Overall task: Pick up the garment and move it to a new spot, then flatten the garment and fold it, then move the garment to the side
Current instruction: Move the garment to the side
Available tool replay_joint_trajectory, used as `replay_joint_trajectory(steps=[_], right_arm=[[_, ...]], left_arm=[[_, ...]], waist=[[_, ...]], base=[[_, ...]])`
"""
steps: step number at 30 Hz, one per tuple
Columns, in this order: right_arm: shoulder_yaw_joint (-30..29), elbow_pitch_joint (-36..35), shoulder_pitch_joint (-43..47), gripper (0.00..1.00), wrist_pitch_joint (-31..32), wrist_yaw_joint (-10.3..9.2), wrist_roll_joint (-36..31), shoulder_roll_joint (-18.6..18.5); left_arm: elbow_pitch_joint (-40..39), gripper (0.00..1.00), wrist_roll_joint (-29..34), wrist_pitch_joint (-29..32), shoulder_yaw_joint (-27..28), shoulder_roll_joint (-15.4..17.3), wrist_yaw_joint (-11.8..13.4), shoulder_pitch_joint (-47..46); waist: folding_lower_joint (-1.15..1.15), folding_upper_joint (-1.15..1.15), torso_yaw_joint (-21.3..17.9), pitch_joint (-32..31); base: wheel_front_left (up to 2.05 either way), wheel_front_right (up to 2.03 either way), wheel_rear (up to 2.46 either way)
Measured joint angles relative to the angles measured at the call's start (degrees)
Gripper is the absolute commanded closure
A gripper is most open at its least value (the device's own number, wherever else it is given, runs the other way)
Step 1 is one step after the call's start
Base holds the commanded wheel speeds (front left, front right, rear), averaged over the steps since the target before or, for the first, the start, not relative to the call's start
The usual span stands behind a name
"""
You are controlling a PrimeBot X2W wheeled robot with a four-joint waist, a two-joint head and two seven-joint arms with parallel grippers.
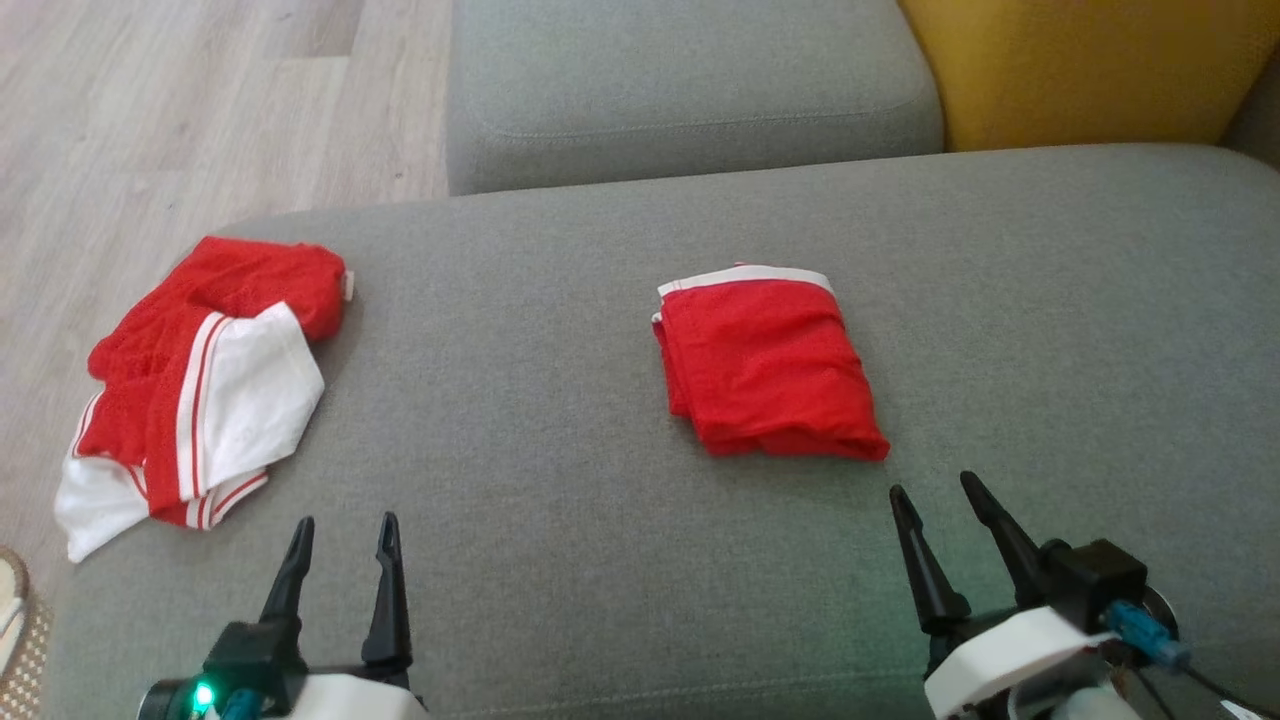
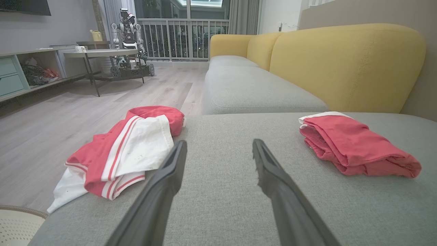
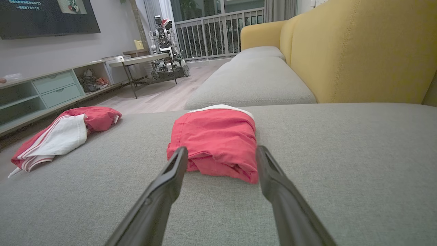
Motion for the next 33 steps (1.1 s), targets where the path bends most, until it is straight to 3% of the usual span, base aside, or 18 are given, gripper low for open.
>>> replay_joint_trajectory(steps=[4, 8, 14, 22, 33], right_arm=[[-0.2, 1.76, -0.29, 0.0, 0.0, 0.0, 1.59, 0.01], [0.0, 7.93, -3.52, 0.0, 0.0, 0.0, 5.1, 0.02], [0.07, 23.03, -15.57, 0.0, 1.72, 0.0, 12.8, 0.0], [-4.41, 38.76, -32.15, 0.0, 6.54, 0.0, 16.66, -0.22], [-7.99, 54.75, -42.89, 0.0, 7.16, 0.0, 13.01, -4.12]], left_arm=[[0.02, 0.0, 0.0, 0.0, -0.26, 0.0, -0.02, -0.04], [0.07, 0.0, -0.35, 0.0, -1.2, 0.0, -0.59, -0.14], [-0.55, 0.0, -0.4, 0.0, -3.9, 0.0, -1.56, -0.76], [-1.27, 0.0, -0.1, 0.0, -6.02, 0.0, -3.08, -4.08], [-1.29, 0.0, -0.2, 0.0, -6.94, -0.01, -4.05, -6.81]], waist=[[0.0, 0.0, 0.72, 0.74], [0.0, 0.0, 1.61, 1.75], [0.0, 0.0, 3.95, 3.31], [0.0, 0.0, 7.0, 7.27], [0.0, 0.0, 10.96, 11.98]], base=[[0.0, 0.0, 0.0], [0.0, 0.0, 0.0], [0.0, 0.0, 0.0], [0.0, 0.0, 0.0], [0.0, 0.0, 0.0]])
